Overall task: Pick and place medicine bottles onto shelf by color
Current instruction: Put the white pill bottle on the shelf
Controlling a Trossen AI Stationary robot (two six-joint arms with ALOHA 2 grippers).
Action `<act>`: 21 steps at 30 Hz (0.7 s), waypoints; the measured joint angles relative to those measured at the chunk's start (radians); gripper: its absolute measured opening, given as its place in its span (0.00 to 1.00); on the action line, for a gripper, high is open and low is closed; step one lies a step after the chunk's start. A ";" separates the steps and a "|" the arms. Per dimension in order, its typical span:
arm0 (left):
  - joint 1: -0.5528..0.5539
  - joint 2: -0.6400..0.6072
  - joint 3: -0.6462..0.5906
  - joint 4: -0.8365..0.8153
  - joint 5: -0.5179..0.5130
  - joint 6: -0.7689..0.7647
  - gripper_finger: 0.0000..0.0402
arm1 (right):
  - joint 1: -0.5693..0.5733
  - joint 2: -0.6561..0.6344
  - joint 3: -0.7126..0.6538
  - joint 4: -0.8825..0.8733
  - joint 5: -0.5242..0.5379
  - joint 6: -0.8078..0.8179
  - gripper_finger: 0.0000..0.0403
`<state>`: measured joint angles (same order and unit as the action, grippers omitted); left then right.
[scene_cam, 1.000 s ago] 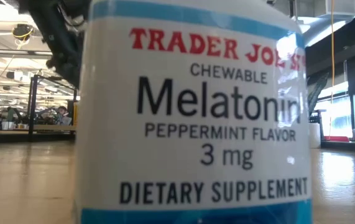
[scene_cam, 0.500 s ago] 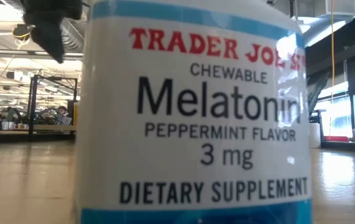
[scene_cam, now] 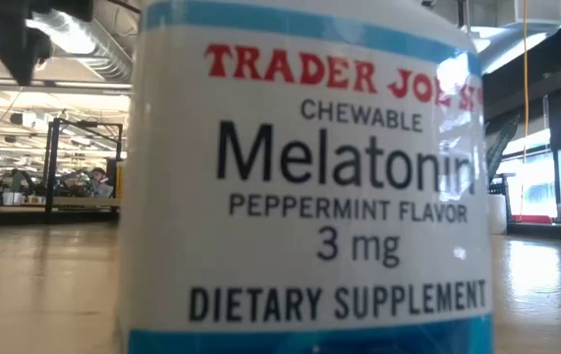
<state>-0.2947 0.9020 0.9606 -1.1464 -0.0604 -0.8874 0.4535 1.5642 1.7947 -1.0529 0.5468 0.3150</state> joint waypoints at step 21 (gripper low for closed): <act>-0.203 0.000 0.000 -0.052 -0.143 -0.211 0.64 | -0.003 0.079 0.000 0.064 -0.483 -0.301 0.68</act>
<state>-0.4979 0.9020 0.9605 -1.1980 -0.2038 -1.0985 0.4502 1.6437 1.7950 -0.9884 0.0635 0.0138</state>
